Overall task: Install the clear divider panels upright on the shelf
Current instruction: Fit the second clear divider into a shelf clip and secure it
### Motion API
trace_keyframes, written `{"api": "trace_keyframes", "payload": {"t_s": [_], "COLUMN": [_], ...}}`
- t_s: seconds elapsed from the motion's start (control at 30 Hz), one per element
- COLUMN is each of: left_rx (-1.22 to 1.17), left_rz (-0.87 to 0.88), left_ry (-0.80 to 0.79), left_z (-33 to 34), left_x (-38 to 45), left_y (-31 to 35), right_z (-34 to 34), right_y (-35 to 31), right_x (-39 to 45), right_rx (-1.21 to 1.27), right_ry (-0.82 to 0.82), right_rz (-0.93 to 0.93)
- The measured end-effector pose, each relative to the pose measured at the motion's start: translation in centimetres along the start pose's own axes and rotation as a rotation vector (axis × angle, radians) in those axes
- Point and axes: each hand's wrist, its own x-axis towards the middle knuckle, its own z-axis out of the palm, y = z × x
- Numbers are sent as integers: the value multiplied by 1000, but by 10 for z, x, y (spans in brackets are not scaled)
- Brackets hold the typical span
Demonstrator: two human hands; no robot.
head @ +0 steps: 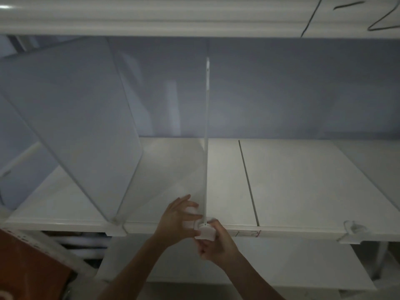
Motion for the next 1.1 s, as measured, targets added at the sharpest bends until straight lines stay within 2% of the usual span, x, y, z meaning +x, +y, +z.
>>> {"api": "trace_keyframes", "payload": {"t_s": [0.3, 0.47, 0.7, 0.77, 1.1], "left_rx": [-66, -19, -3, -62, -102], "left_rz": [-14, -31, -19, -54, -69], "left_ry": [101, 4, 31, 35, 21], "left_z": [-8, -5, -7, -9, 5], "left_x": [0, 2, 4, 5, 6], "left_y": [20, 17, 26, 29, 27], "right_z": [-4, -5, -8, -8, -16], "right_y": [-2, -4, -6, -7, -12], "right_x": [6, 5, 7, 7, 2], "right_rx": [31, 45, 61, 75, 40], "right_ry": [-10, -8, -26, -14, -35], "right_rz": [34, 31, 76, 87, 42]}}
